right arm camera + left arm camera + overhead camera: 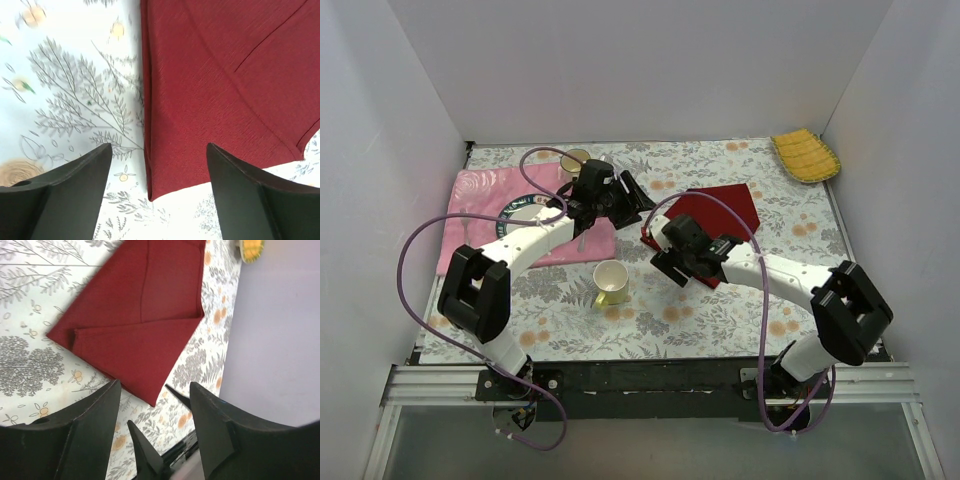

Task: Fold the napkin, place the utensils inside, and roll it up
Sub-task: Roll the napkin with the utensil

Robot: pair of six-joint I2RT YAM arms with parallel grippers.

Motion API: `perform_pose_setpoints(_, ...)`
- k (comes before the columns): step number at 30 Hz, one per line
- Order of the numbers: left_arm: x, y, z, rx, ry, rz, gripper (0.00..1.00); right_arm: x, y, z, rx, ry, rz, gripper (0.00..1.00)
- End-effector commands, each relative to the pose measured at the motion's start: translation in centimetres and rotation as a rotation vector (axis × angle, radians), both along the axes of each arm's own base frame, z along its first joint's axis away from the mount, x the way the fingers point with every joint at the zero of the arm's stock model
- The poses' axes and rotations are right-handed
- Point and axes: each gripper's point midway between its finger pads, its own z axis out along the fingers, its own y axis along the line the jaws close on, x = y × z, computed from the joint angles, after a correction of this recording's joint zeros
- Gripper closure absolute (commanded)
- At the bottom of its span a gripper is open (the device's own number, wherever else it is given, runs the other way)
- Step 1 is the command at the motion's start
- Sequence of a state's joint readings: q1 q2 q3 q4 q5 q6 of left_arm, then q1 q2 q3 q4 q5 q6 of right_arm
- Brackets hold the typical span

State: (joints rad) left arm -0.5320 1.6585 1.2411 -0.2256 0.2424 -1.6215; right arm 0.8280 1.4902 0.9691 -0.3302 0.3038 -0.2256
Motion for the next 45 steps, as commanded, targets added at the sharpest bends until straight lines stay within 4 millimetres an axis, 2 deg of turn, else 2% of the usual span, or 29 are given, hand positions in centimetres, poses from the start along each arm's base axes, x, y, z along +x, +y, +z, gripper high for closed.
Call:
perform_pose_setpoints(1, 1.2, 1.6, 3.9, -0.015, -0.057, 0.138, 0.43, 0.3, -1.1, -0.5, -0.13, -0.016, 0.053, 0.2)
perform_pose_setpoints(6, 1.1, 2.1, 4.2, -0.014, -0.051, 0.17, 0.41, -0.5, -0.4, -2.5, -0.11, 0.049, 0.087, 0.33)
perform_pose_setpoints(10, 1.1, 2.3, 4.0, -0.02, -0.04, 0.173, 0.41, -0.6, -0.1, -3.6, -0.092, 0.072, 0.087, 0.38)
perform_pose_setpoints(15, 1.1, 2.6, 3.7, -0.016, -0.035, 0.186, 0.41, -0.3, -0.3, -4.3, -0.067, 0.085, 0.072, 0.39)
perform_pose_setpoints(22, 1.4, 2.9, 3.3, -0.018, -0.024, 0.192, 0.41, 0.1, -1.1, -5.1, -0.016, 0.126, 0.055, 0.33)
perform_pose_setpoints(28, 1.6, 3.1, 2.9, -0.018, -0.02, 0.197, 0.4, 0.7, -1.4, -5.7, 0.022, 0.161, 0.03, 0.33)
perform_pose_setpoints(37, 1.5, 3.5, 2.4, -0.019, -0.011, 0.195, 0.4, 0.8, -1.7, -7.2, 0.006, 0.219, 0.007, 0.37)
perform_pose_setpoints(45, 1.6, 4.2, 2.4, -0.014, -0.024, 0.199, 0.39, 0.5, -2.5, -9.1, -0.034, 0.276, -0.027, 0.46)
